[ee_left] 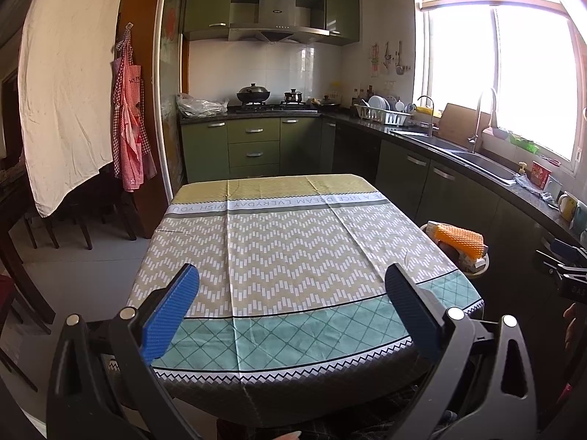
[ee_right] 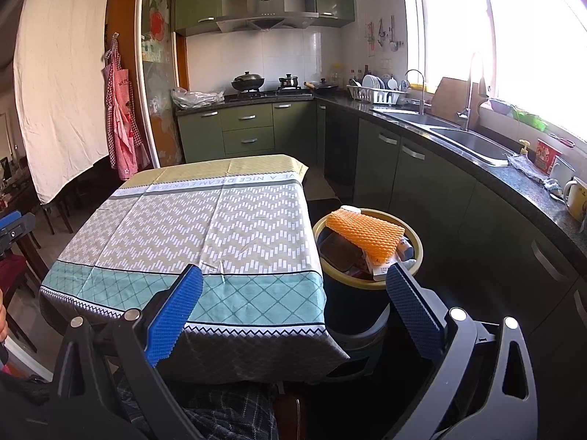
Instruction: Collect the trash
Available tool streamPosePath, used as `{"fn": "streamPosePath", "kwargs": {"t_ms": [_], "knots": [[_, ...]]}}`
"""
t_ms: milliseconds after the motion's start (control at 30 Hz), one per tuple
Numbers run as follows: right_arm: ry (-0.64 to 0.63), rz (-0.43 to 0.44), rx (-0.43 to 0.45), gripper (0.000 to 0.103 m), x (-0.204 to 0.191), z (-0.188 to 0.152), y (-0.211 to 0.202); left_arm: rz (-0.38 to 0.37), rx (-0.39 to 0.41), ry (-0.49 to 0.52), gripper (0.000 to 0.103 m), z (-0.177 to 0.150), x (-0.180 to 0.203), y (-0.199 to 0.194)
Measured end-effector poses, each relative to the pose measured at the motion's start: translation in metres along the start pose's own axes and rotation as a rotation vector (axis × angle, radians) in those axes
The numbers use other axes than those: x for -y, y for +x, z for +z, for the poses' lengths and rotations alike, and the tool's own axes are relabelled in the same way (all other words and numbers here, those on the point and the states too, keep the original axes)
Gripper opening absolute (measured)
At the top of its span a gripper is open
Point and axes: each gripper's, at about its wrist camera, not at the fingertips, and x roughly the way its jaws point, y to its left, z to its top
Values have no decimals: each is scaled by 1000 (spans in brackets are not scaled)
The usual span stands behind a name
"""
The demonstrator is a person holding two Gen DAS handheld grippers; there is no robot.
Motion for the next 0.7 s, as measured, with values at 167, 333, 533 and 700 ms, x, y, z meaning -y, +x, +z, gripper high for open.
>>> {"fn": "streamPosePath", "kwargs": {"t_ms": [167, 333, 533, 700], "knots": [[-1, 1, -3, 98, 0, 0, 1, -1, -1, 2, 96, 0, 1, -1], [-1, 1, 0, 98, 0, 0, 1, 0, -2, 6, 96, -1, 2, -1], [-2, -1, -1, 98, 0, -1, 1, 2, -2, 8, 96, -1, 2, 0], [-3, 2, -4, 98, -1, 0, 1, 2, -3, 9, 97, -3, 3, -1]]}}
